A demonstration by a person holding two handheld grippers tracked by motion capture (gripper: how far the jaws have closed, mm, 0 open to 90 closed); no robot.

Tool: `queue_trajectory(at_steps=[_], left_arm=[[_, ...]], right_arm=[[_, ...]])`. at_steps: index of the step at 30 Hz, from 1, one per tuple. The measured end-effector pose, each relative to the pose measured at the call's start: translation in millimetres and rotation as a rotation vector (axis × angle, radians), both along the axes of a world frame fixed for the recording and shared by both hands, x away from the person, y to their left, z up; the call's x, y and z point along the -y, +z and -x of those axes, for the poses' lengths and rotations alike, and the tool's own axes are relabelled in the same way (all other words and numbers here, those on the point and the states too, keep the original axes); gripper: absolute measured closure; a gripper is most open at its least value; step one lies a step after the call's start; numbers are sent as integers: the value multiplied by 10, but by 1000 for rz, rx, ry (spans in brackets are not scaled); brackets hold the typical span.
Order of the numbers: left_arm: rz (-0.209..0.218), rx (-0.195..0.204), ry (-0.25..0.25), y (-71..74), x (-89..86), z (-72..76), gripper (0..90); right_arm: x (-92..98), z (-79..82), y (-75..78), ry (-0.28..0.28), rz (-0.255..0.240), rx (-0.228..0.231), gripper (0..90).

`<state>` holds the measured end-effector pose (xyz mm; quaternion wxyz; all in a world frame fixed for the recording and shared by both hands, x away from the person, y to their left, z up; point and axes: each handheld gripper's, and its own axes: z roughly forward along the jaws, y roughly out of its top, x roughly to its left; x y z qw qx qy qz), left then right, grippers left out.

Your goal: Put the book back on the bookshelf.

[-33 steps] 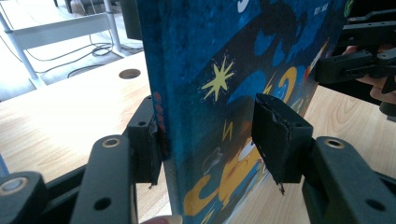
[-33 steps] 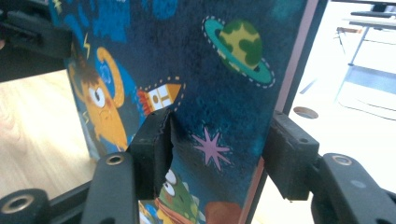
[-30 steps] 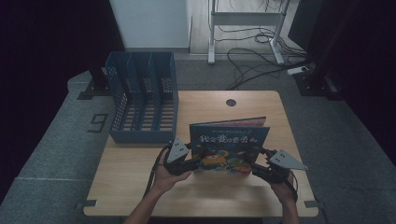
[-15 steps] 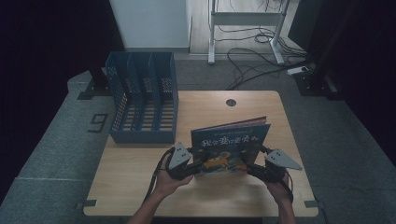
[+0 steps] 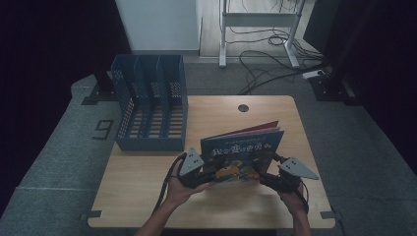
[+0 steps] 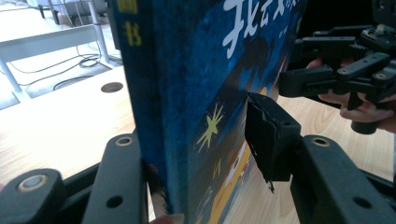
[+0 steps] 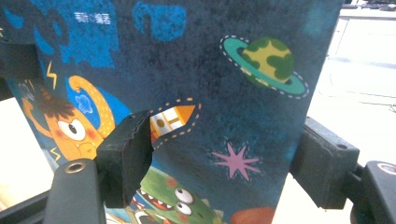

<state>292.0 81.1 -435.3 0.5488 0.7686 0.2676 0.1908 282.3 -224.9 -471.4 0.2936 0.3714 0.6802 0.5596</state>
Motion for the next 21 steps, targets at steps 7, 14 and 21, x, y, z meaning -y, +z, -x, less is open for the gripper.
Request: queue_trajectory(at_steps=[7,14,21], left_arm=[[-6,2,-1,47,7,1,503],[1,-29,-47,72,10,-24,397],[-40,-12,-14,66,54,-23,326]], right_arm=[[-11,1,-2,6,1,2,264],[-13,1,-5,13,-2,0,277],[-13,3,-7,17,-5,-3,281]])
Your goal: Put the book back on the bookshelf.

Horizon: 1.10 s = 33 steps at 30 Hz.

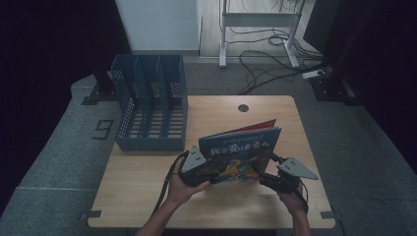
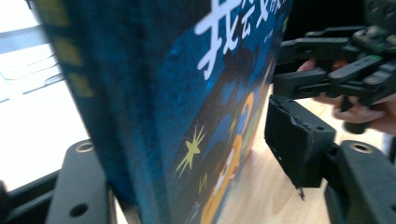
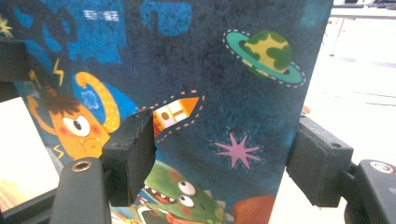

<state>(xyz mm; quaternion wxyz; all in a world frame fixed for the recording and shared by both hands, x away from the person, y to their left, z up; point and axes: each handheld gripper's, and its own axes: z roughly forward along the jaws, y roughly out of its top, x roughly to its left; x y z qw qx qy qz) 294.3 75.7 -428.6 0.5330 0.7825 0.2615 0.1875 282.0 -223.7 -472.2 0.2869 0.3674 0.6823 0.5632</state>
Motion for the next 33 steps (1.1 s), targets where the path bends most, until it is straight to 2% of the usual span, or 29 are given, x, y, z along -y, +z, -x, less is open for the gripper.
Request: queue_trajectory(at_steps=[1,2,5,9,12,14,16,19,26,29,33], left_arm=[[-29,19,29,0,14,2,328],[-37,26,37,2,13,1,323],[-18,47,48,32,-21,8,354],[35,61,2,131,-83,21,424],[51,65,-22,182,-87,50,446],[61,49,-44,200,-97,47,441],[77,12,-68,210,-110,30,417],[89,-14,-77,203,-118,0,380],[91,-15,-62,203,-112,-2,368],[89,3,-46,214,-105,4,364],[95,18,-48,258,-93,12,374]], right_arm=[[-2,2,1,4,-1,1,281],[-6,8,4,13,0,0,280],[-22,9,3,19,3,1,287],[-46,5,-1,33,7,2,298],[-66,8,-1,45,14,5,306],[-72,7,-3,47,17,5,310],[-70,5,-4,47,16,3,316],[-69,0,-10,49,17,2,320],[-68,-5,-18,49,17,0,324],[-74,-2,-18,46,23,4,324],[-83,1,-20,47,31,7,323]])
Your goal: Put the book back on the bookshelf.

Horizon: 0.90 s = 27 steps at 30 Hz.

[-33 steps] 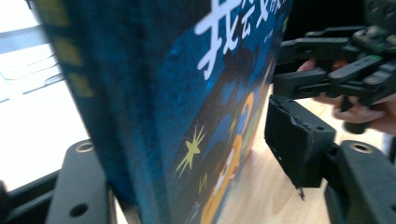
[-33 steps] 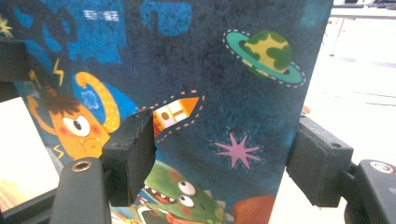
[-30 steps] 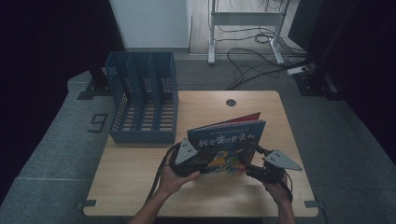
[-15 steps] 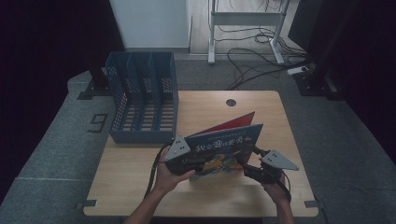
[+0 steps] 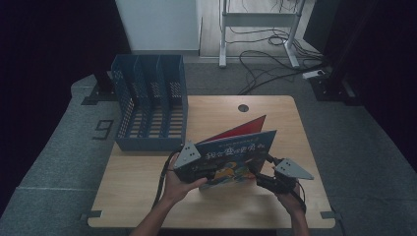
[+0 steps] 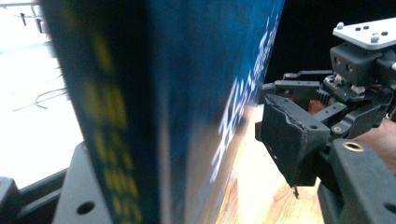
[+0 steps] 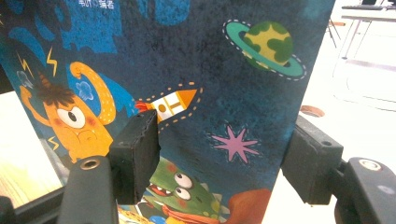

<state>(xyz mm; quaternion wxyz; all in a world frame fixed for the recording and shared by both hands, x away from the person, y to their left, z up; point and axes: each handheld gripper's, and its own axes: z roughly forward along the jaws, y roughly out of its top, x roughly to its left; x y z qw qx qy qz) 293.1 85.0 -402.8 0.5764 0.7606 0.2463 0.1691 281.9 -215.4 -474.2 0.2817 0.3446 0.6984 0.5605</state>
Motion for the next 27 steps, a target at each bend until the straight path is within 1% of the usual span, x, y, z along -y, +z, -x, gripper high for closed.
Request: queue_trajectory(at_steps=[2,4,6,8,9,10,12,13,15,16,17,19,21,24,27], left_arm=[[-2,16,8,16,4,12,411],[-17,12,13,18,17,15,429],[-20,9,24,17,23,21,437],[-24,0,26,18,23,24,432],[-34,0,30,16,25,29,421],[-42,8,34,14,28,35,406],[-45,10,36,15,30,42,407],[-43,7,23,15,27,43,394],[-37,12,-25,10,16,50,340],[-34,29,-82,1,4,59,276],[-38,43,-90,-1,6,73,210],[-50,59,-53,-4,22,96,271],[-46,52,-50,-3,21,97,293],[-42,39,-51,-1,20,90,286],[-37,27,-35,4,24,84,260]], right_arm=[[0,-1,0,3,0,0,323],[-7,-2,0,4,1,0,321],[-15,-2,0,3,2,0,318],[-16,-2,0,3,2,0,319],[-16,-2,0,3,2,0,319],[-18,-3,0,2,1,-1,318],[-20,-4,-1,1,0,-1,317],[-20,-4,-1,1,0,-1,317],[-18,-4,0,3,-1,-2,318],[-18,-4,0,5,-1,-2,319],[-18,-4,0,6,-2,-3,319],[-20,-5,-1,6,-2,-3,319],[-23,-7,-2,4,-1,-3,319],[-26,-6,-1,1,0,-2,317],[-34,-7,-2,-4,0,-3,313]])
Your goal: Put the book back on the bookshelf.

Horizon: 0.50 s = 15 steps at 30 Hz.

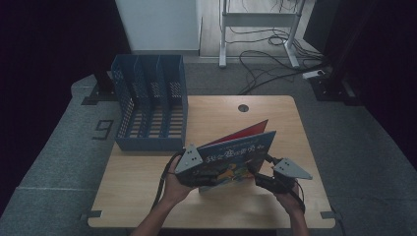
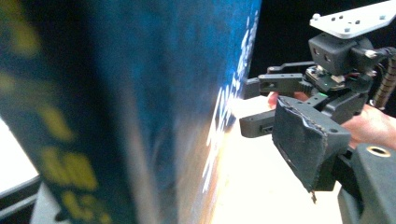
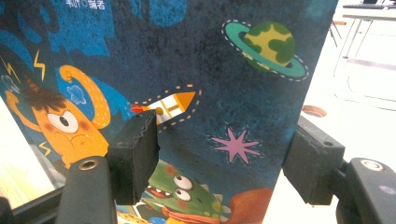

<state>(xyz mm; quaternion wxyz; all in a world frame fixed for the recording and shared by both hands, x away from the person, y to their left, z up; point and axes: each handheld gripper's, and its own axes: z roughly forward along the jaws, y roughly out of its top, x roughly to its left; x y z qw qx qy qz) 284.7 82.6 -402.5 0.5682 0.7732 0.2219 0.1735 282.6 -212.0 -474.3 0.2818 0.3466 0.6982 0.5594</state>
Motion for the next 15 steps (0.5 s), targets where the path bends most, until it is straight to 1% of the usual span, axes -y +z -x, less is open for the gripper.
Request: queue_trajectory(at_steps=[2,4,5,6,7,10,12,13,15], left_arm=[[10,-6,9,4,-6,-14,253],[18,7,22,15,-17,-12,263],[27,10,24,23,-27,-12,273],[27,10,24,23,-27,-12,286],[46,8,25,44,-47,-14,297],[61,12,22,72,-69,-12,342],[57,1,7,76,-72,-19,341],[44,-14,-6,72,-67,-30,324],[48,-41,-34,69,-82,-49,259]], right_arm=[[-6,-2,-1,0,-1,0,313],[-13,-2,-1,5,3,2,318],[-15,0,-1,9,4,2,323],[-18,0,-1,14,5,3,328],[-21,-1,-2,18,7,6,330],[-33,-2,-3,19,8,4,331],[-36,-3,-3,20,8,4,332],[-36,-3,-3,20,7,4,332],[-36,-6,-4,19,5,2,332]])
